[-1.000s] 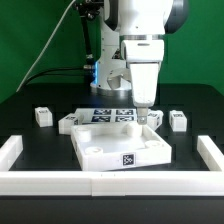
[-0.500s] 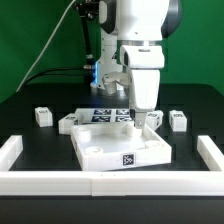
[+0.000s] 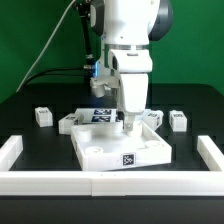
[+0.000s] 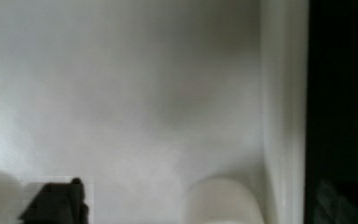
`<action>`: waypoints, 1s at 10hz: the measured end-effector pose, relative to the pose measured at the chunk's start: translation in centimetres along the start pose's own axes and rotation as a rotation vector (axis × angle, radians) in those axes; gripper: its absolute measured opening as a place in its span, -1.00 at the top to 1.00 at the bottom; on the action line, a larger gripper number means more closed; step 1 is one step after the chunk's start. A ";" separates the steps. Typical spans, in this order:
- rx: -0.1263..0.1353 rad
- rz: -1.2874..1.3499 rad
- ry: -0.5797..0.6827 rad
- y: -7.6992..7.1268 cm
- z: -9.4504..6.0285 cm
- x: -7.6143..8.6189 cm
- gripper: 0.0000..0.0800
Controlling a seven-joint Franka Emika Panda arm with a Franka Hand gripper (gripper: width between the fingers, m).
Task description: Assemble one leg
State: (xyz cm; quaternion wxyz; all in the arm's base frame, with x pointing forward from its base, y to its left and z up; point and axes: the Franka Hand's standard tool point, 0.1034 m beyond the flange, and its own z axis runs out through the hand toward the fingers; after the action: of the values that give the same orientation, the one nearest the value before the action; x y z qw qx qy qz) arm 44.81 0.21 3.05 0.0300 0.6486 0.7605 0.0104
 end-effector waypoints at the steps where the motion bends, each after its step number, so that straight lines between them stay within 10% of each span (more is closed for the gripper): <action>1: 0.003 0.000 0.000 -0.2 0.1 -0.6 -0.63; 9: 0.049 -0.012 0.015 -1.6 2.3 -0.6 -0.56; 10: 0.049 -0.012 0.015 -1.6 2.3 -0.6 -0.09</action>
Offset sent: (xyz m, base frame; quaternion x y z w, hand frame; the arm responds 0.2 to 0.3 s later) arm -0.0095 0.0021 -0.0239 0.0323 0.0065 -0.0599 0.9977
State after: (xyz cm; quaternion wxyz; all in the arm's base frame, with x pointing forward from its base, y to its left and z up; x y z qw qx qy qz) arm 43.46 -0.67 0.69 0.0086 0.6445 0.7646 -0.0035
